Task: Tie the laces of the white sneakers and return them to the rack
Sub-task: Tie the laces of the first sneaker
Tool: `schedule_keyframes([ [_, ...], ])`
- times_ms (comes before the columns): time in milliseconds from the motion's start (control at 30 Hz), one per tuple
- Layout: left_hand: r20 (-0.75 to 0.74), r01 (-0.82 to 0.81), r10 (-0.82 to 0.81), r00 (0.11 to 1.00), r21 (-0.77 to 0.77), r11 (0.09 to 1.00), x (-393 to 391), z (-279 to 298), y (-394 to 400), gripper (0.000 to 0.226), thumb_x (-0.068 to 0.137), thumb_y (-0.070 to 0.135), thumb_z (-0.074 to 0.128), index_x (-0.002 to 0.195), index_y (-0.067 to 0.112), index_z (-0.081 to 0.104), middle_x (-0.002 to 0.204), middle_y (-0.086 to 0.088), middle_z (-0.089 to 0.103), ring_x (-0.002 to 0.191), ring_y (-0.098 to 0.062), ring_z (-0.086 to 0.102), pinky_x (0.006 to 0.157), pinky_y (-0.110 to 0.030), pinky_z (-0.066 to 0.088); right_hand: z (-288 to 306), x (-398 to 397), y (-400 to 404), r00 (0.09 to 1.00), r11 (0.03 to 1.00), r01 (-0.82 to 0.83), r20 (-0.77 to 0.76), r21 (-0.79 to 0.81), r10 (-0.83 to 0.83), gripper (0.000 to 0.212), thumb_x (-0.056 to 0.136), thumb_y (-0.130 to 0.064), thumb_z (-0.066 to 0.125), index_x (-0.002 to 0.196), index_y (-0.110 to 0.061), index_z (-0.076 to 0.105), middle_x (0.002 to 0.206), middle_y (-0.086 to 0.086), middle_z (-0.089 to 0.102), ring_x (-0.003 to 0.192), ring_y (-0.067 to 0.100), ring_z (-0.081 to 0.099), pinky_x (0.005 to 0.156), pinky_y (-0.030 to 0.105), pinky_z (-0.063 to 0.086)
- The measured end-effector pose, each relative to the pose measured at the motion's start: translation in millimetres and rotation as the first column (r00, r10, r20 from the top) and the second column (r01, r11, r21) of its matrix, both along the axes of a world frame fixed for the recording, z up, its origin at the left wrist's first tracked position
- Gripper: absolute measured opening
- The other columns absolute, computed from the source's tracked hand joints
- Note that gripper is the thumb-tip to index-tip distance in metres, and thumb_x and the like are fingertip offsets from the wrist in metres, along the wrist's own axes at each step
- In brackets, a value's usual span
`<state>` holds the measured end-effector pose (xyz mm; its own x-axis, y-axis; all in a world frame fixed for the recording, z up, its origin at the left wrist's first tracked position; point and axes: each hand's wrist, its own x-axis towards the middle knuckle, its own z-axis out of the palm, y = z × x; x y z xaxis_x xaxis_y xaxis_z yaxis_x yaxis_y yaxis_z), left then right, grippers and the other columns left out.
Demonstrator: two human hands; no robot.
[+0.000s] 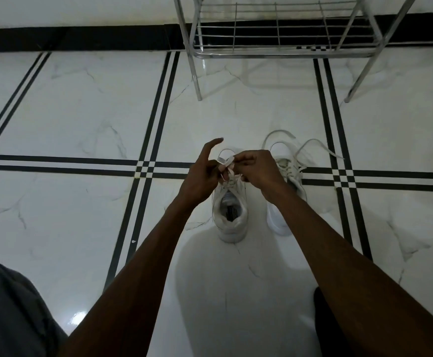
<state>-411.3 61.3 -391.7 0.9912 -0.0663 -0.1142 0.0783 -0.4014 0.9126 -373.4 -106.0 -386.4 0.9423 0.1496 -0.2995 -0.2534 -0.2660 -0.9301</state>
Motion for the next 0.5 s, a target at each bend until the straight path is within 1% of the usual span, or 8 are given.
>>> schedule_keyframes([
  [67, -0.015, -0.010, 0.010, 1.000, 0.011, 1.000, 1, -2, 1, 0.076, 0.100, 0.005, 0.056, 0.160, 0.033, 0.019, 0.087, -0.010, 0.076, 0.079, -0.022, 0.070, 0.083, -0.043, 0.058, 0, 0, 0, 0.993, 0.994, -0.113, 0.043, -0.009, 0.114, 0.015, 0.087, -0.013, 0.071, 0.099, -0.016, 0.078, 0.092, 0.004, 0.078, 0.086, 0.017, 0.075, 0.071, 0.029, 0.057],
  [167, -0.026, -0.015, 0.016, 1.000, 0.059, 0.998, 1, -2, 1, 0.093, 0.093, 0.008, 0.062, 0.164, 0.023, 0.004, 0.100, -0.015, 0.077, 0.090, -0.029, 0.071, 0.088, -0.042, 0.057, 3, -3, -1, 0.966, 0.965, -0.256, 0.048, 0.049, 0.254, 0.018, 0.083, -0.030, 0.077, 0.098, -0.020, 0.078, 0.090, 0.005, 0.078, 0.090, 0.021, 0.075, 0.083, 0.034, 0.059],
  [233, -0.034, -0.015, 0.018, 0.999, 0.078, 0.997, 1, -2, -1, 0.091, 0.096, 0.006, 0.062, 0.164, 0.017, 0.001, 0.107, -0.014, 0.077, 0.093, -0.027, 0.071, 0.092, -0.039, 0.055, 3, -5, 2, 0.982, 0.982, -0.181, 0.071, 0.048, 0.177, 0.022, 0.077, -0.037, 0.081, 0.094, -0.022, 0.080, 0.084, 0.005, 0.079, 0.085, 0.020, 0.075, 0.081, 0.035, 0.060],
  [300, -0.085, -0.027, 0.027, 0.996, 0.005, 1.000, 2, -4, -2, 0.083, 0.102, 0.006, 0.057, 0.164, 0.017, 0.002, 0.104, -0.011, 0.076, 0.090, -0.021, 0.071, 0.091, -0.033, 0.055, 0, -5, 7, 0.997, 0.997, -0.037, 0.072, 0.067, 0.032, 0.015, 0.080, -0.029, 0.080, 0.091, -0.020, 0.081, 0.080, 0.003, 0.078, 0.079, 0.018, 0.074, 0.076, 0.034, 0.059],
  [333, -0.120, -0.037, 0.032, 0.992, -0.038, 0.999, 2, -7, -1, 0.081, 0.103, 0.006, 0.055, 0.164, 0.017, 0.003, 0.103, -0.010, 0.075, 0.090, -0.019, 0.071, 0.093, -0.032, 0.054, -2, -5, 10, 0.999, 0.992, 0.024, 0.024, 0.123, -0.027, 0.013, 0.082, -0.022, 0.079, 0.094, -0.018, 0.081, 0.081, 0.003, 0.077, 0.076, 0.017, 0.072, 0.075, 0.033, 0.058],
  [400, -0.156, -0.051, 0.039, 0.987, -0.077, 0.996, 2, -15, 4, 0.076, 0.103, 0.006, 0.056, 0.162, 0.016, 0.009, 0.105, -0.013, 0.076, 0.100, -0.023, 0.071, 0.101, -0.036, 0.052, -6, -6, 12, 0.992, 0.964, 0.106, -0.091, 0.245, -0.086, 0.017, 0.084, -0.013, 0.076, 0.101, -0.013, 0.079, 0.084, 0.005, 0.073, 0.075, 0.016, 0.065, 0.076, 0.031, 0.054],
  [433, -0.161, -0.056, 0.041, 0.986, -0.085, 0.995, 2, -19, 7, 0.073, 0.102, 0.006, 0.057, 0.160, 0.016, 0.013, 0.106, -0.014, 0.076, 0.103, -0.025, 0.071, 0.104, -0.040, 0.052, -7, -7, 11, 0.990, 0.957, 0.106, -0.116, 0.271, -0.077, 0.018, 0.085, -0.012, 0.075, 0.103, -0.012, 0.078, 0.086, 0.006, 0.071, 0.076, 0.016, 0.064, 0.076, 0.031, 0.053],
  [500, -0.193, -0.100, 0.078, 0.978, -0.108, 0.989, 1, -24, 10, 0.069, 0.100, 0.007, 0.061, 0.157, 0.016, 0.022, 0.110, -0.015, 0.076, 0.107, -0.025, 0.070, 0.103, -0.043, 0.053, -5, -7, 4, 0.997, 0.968, -0.006, -0.073, 0.252, 0.025, 0.018, 0.086, -0.013, 0.074, 0.103, -0.011, 0.078, 0.091, 0.007, 0.073, 0.078, 0.015, 0.068, 0.074, 0.028, 0.054],
])
